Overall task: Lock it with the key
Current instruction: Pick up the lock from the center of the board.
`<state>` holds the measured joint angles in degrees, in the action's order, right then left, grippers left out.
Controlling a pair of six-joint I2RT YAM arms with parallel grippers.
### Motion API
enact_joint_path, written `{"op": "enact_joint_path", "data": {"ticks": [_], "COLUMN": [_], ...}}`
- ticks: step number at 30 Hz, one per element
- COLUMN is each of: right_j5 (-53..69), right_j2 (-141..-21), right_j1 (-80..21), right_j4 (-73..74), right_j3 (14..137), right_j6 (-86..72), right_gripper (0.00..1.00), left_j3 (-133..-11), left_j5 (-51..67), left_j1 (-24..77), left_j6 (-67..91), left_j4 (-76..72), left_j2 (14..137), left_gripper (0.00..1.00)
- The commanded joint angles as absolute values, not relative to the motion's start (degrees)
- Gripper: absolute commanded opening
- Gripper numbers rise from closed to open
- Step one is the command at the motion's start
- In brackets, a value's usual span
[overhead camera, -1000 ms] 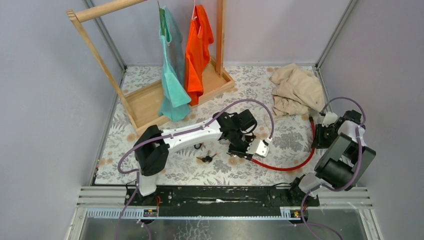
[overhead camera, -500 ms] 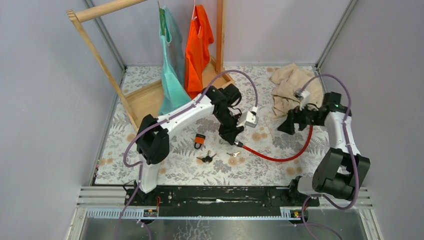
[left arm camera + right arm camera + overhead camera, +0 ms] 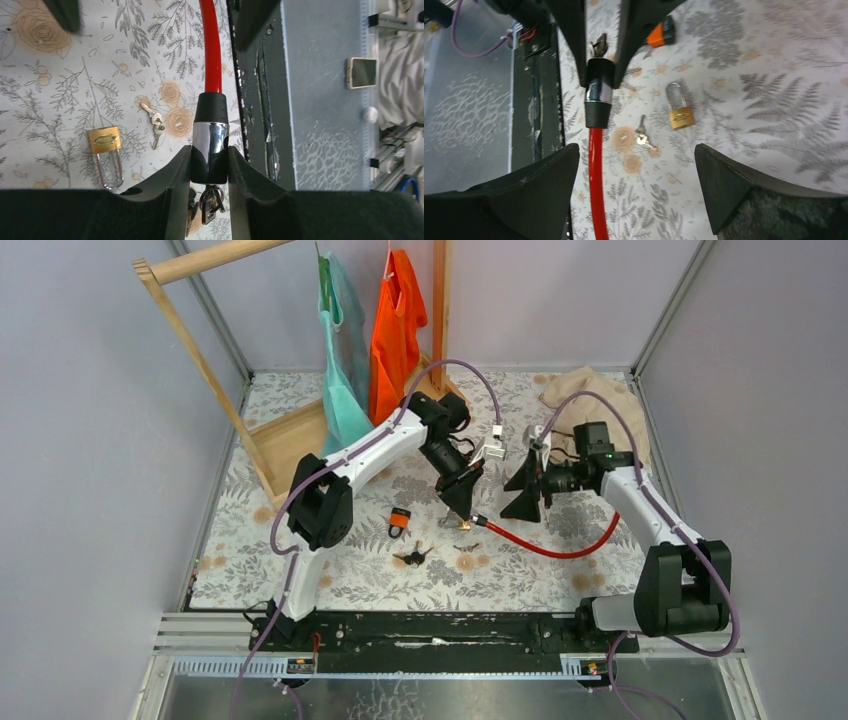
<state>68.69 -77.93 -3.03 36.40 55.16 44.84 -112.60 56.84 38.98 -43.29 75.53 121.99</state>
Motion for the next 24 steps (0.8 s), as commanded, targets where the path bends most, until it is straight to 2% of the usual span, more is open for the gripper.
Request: {"op": "enact_joint_path", "data": {"ticks": [1,10,17,20,24], "right_j5": [71.30,69.02,66.99,66.61,66.32], "right_j2": [-75.10,-74.94,-75.23,-75.47,-75.66], "right_j1": [-7.46,-9.82,-10.15,-10.18,-10.18], "right_j4": [29.39,32.70,34.73,34.67,34.31], "right_j3": [50.50,47.49,47.56,47.99,50.22], "right_j6": [40.58,44.98,47.95,48.06,46.33], "right_gripper": [0.92,0.85,0.66,0.52,0.16], "left_j3": [-114.73,-118.90,-120.35,-120.42,-120.43], "left_j5": [63.25,67.42,68.26,68.72,71.65], "left_j1": [38.23,37.18,36.79,36.52,35.92], "left_j6": [-38.55,-32.99,-27.38,-25.01,-22.55], "left_j4": [76.11,73.67,70.53,68.77,67.14], "left_j2": [122.99,126.09,127.82,127.75,127.76], "left_gripper": [0.00,0.00,0.00,0.00,0.02]}}
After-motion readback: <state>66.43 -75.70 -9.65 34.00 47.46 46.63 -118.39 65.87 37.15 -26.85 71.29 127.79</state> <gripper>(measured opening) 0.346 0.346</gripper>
